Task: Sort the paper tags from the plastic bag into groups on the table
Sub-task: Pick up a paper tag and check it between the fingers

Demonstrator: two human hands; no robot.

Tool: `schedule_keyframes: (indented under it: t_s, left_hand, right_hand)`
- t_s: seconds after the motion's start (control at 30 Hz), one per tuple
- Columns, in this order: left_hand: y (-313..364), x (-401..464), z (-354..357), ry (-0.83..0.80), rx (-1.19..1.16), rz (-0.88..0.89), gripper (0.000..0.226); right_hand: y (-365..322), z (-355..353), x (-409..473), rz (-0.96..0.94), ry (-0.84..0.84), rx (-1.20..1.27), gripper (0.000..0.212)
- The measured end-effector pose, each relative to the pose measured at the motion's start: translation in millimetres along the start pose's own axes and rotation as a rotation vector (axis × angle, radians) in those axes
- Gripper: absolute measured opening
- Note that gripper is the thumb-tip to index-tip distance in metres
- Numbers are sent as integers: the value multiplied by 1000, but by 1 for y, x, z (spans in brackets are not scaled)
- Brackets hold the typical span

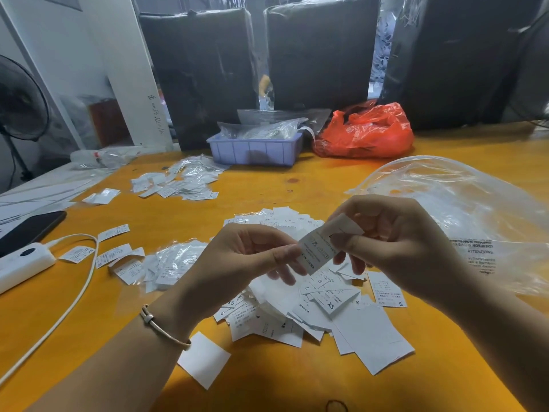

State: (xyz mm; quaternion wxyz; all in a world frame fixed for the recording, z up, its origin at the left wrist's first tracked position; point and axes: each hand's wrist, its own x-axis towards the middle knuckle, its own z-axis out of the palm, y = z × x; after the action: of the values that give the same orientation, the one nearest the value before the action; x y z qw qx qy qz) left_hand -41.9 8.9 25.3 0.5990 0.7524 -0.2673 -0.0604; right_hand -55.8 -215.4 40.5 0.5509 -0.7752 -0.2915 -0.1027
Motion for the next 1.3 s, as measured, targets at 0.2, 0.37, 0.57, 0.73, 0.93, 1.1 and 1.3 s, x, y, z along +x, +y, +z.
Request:
schedule_keyframes:
  t_s: [0.2, 0.37, 0.57, 0.73, 0.93, 1.1, 1.3]
  left_hand:
    - [-2, 0, 1, -17, 5, -17, 12]
    - [-3, 2, 1, 27, 10, -20, 16]
    - [-2, 2, -2, 68, -12, -5, 11]
    - [-3, 1, -1, 84, -24, -13, 16]
    - [-4, 3, 3, 72, 2, -21, 14]
    - [-3, 3, 0, 146, -31, -21, 16]
    - [-2, 2, 4, 105, -72, -44, 17]
  right_hand:
    - [1, 4, -1, 0, 9, 11, 11]
    - [2, 5, 0, 69, -103, -16, 10]
    - [0, -4, 2, 87, 16, 110, 14]
    - [3, 0, 0, 115, -79, 115, 8]
    - [9, 13, 0, 73, -61, -68, 6]
    - [2, 4, 0, -35, 229, 1, 24]
    - [5, 20, -6, -32, 180, -113, 27]
